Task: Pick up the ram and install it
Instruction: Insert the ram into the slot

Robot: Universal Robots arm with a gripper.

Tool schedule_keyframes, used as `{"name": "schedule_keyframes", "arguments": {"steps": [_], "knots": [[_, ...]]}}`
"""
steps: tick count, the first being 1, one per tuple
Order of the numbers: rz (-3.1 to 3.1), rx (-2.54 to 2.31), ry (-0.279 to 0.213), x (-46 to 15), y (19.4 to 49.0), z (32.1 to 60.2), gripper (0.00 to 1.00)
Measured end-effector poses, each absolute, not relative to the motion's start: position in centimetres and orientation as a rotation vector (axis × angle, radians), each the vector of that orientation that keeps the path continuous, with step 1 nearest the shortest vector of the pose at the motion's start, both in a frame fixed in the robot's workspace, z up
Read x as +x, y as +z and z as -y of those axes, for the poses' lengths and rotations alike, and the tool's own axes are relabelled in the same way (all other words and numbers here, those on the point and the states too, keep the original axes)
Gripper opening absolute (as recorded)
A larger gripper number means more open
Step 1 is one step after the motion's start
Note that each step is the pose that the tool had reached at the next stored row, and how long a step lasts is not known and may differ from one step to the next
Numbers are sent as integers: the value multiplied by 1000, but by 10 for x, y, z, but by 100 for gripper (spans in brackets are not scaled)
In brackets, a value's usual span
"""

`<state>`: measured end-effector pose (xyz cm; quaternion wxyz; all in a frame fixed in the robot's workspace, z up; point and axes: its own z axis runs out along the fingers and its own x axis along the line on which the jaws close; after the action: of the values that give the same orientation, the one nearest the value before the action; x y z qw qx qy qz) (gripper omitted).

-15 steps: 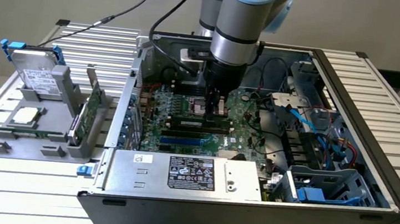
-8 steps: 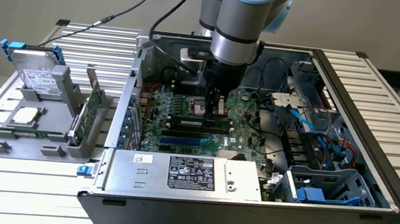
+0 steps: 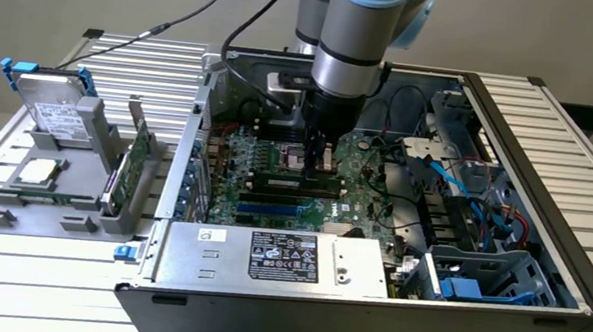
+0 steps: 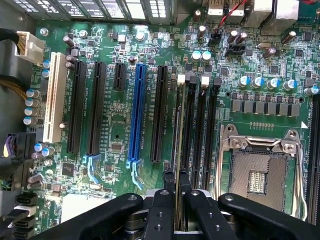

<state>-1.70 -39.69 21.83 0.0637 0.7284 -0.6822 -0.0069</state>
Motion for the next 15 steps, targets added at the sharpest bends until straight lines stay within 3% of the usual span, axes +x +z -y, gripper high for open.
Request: {"name": "schedule_keyframes", "arguments": {"steps": [8, 15], "knots": [[2061, 2200, -20, -17, 218, 397, 15], [2060, 2200, -20, -17, 221, 397, 45]]}}
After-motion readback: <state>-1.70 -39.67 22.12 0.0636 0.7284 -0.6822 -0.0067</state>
